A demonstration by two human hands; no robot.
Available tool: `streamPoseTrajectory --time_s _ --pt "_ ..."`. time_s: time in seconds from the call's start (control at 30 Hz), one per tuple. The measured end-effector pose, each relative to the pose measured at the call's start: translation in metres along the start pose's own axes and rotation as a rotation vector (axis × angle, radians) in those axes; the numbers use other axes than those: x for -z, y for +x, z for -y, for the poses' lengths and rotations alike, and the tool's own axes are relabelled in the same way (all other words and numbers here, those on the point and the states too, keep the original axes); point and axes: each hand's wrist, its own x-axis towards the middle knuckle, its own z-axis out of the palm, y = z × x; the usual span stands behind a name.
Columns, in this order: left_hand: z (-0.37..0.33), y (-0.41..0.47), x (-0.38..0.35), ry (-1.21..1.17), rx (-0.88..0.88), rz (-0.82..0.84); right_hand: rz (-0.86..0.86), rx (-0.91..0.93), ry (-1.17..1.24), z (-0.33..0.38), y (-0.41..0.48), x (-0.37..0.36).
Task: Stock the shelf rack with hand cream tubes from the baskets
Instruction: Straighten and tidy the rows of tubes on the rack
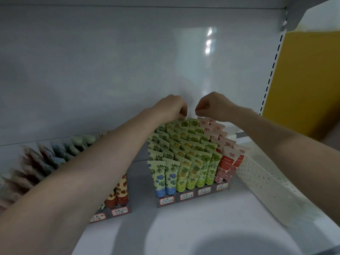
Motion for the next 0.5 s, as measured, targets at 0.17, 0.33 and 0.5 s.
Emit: streamPoseTrajectory --time_s 0.17,0.33,0.5 --pt "-0.001 0.003 -0.004 -0.009 0.021 0.028 0.034 0.014 -0.035 0.002 0.003 -0.013" --pt "-0.001 0.006 -0.006 -0.010 0.029 0.044 0.056 -0.007 -0.041 -0.001 0.005 -0.019" --pt "-0.002 0.008 -0.007 -0.019 0.020 0.046 0.057 -0.010 -0.026 0.000 0.007 -0.021"
